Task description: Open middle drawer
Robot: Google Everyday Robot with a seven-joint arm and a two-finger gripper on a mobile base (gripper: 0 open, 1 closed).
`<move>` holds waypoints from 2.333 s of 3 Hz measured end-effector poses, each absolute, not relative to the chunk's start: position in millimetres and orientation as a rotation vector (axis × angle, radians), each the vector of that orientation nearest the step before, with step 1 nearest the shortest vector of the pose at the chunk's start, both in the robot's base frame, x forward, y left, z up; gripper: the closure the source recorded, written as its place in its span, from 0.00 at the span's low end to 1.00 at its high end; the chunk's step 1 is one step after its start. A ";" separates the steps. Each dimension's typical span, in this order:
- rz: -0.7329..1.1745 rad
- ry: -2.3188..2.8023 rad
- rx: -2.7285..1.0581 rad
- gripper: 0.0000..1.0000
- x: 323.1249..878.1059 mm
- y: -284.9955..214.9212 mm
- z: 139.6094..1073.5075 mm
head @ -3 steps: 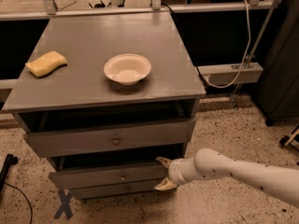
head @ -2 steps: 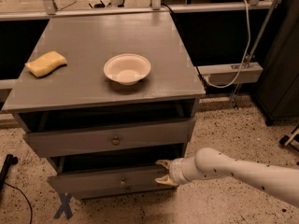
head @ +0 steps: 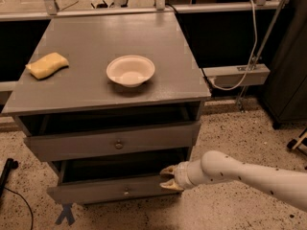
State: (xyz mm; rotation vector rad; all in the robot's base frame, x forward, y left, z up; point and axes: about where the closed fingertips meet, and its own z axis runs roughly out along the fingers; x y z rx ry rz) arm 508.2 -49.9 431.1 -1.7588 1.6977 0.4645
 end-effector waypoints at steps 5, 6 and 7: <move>0.497 1.722 -1.766 0.59 490.9 -59.8 427.6; 0.498 1.722 -1.766 0.60 490.8 -59.9 428.1; 0.498 1.722 -1.766 0.58 490.7 -59.9 428.2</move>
Offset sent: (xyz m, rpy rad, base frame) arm -0.0897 -0.0385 -0.0519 -0.0455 0.1831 0.0659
